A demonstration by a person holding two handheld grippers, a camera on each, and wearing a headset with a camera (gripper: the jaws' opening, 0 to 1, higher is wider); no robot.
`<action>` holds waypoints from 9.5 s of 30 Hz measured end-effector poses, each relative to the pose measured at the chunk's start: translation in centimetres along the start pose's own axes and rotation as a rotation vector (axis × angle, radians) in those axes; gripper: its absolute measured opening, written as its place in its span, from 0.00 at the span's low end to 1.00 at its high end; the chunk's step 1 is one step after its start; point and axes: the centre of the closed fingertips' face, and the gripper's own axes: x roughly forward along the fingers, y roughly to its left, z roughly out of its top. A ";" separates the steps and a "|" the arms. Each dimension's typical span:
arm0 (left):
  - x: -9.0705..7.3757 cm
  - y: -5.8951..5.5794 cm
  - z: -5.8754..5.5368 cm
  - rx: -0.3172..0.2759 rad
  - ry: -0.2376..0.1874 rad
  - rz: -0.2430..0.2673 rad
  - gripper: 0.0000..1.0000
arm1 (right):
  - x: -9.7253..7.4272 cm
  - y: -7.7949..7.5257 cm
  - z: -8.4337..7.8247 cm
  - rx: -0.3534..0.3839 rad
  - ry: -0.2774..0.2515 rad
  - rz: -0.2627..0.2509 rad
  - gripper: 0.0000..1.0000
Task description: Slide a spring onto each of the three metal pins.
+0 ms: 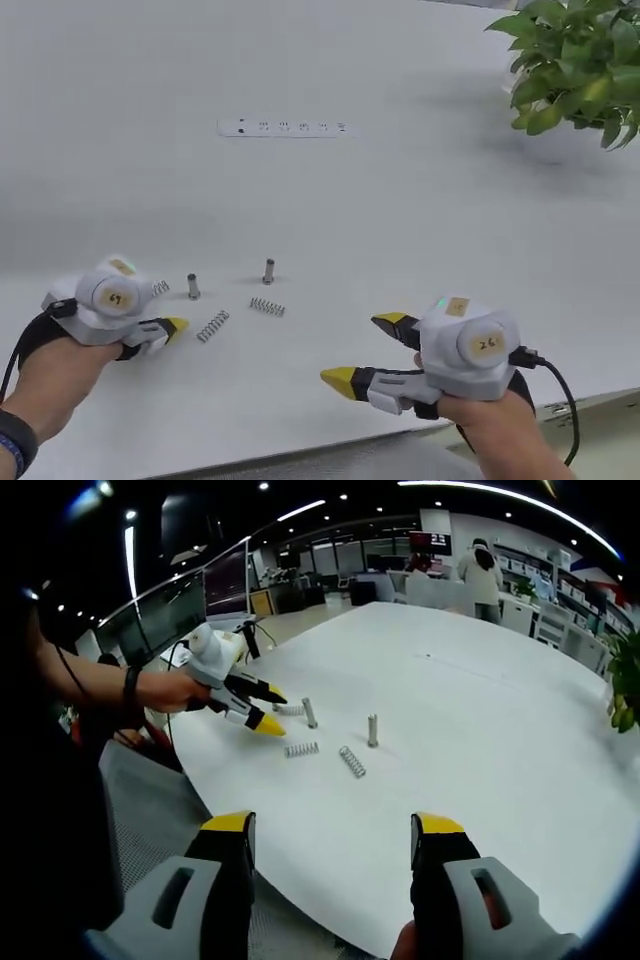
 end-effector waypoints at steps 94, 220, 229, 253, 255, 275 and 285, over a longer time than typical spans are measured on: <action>-9.7 -2.4 -3.2 -0.086 -0.041 0.028 0.02 | 2.1 3.6 1.0 -0.027 -0.032 0.120 0.53; -9.4 -17.3 7.2 0.457 -0.200 -0.379 0.02 | 3.4 9.6 3.8 -0.849 0.289 0.484 0.09; -9.3 -17.6 6.8 0.468 -0.186 -0.393 0.02 | 3.5 9.8 3.4 -0.874 0.294 0.484 0.08; -8.5 -14.3 4.9 0.356 -0.183 -0.324 0.07 | 3.6 8.8 4.0 -0.777 0.238 0.433 0.08; -8.8 -13.7 4.7 0.323 -0.187 -0.318 0.06 | 3.6 8.5 3.9 -0.771 0.241 0.430 0.08; -11.9 -6.1 1.9 0.035 -0.231 -0.123 0.17 | 3.4 6.6 1.7 -0.706 0.287 0.383 0.08; -13.2 -3.4 0.2 -0.056 -0.233 -0.044 0.24 | 3.6 6.0 1.8 -0.697 0.294 0.368 0.08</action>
